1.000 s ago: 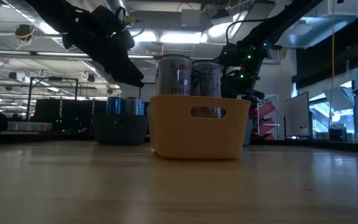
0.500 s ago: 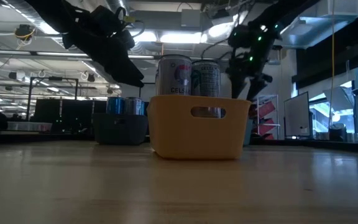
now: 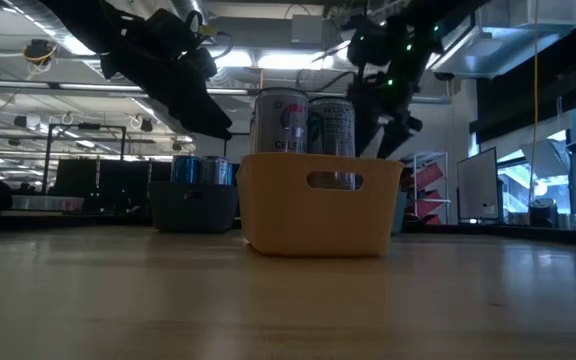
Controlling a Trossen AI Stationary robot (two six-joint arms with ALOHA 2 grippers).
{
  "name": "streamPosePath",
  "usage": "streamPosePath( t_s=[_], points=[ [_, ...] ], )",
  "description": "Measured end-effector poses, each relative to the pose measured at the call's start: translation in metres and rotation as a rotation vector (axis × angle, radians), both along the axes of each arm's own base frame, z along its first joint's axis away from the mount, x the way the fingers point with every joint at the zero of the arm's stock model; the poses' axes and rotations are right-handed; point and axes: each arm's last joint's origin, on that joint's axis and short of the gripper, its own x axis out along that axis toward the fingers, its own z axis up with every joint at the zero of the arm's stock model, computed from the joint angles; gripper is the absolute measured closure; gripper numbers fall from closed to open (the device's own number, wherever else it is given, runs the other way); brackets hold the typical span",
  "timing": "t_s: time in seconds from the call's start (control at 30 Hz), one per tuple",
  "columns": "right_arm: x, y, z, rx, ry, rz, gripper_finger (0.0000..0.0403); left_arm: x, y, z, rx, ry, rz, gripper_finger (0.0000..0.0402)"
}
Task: Sort soda cans
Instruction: Put the top right red soda can into the green bin
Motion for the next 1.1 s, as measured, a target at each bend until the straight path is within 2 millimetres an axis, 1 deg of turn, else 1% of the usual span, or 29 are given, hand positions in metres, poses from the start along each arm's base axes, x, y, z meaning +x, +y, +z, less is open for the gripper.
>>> streamPosePath(
  t_s=[0.17,0.4,0.5,0.8,1.1],
  points=[
    [0.007,-0.005,-0.021,-0.003,0.088,-0.032,0.0033,0.000,0.000,0.000,-0.004,0.000,0.002,0.0031],
    [0.013,-0.009,-0.040,0.012,0.148,-0.035,0.0033,0.000,0.000,0.000,-0.010,0.001,0.004,0.0031],
    [0.013,-0.009,-0.048,0.037,0.194,-0.037,0.0033,0.000,0.000,0.000,-0.011,0.001,0.005,0.0031],
    [0.009,-0.007,-0.051,0.056,0.246,-0.022,0.0033,0.000,0.000,0.000,-0.010,0.001,0.005,0.0031],
    [0.000,-0.004,-0.053,0.040,0.398,0.077,0.0033,0.000,0.000,0.000,-0.003,0.002,0.001,0.0031]
  ],
)
